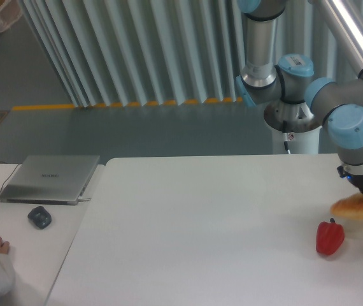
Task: Place the triangular bread on the table
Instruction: 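Lower the bread beside the red pepper and open the gripper, then raise the open gripper up away from the bread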
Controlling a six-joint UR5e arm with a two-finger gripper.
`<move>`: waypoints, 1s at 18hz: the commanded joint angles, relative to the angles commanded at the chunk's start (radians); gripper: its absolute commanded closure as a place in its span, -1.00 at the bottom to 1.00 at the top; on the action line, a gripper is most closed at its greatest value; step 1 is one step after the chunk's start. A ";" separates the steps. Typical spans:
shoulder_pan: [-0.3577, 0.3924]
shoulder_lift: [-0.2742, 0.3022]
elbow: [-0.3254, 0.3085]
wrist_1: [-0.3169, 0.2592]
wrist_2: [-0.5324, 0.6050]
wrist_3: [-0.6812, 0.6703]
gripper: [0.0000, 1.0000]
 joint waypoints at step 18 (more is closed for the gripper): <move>0.117 -0.011 0.249 -0.210 -0.279 0.299 -1.00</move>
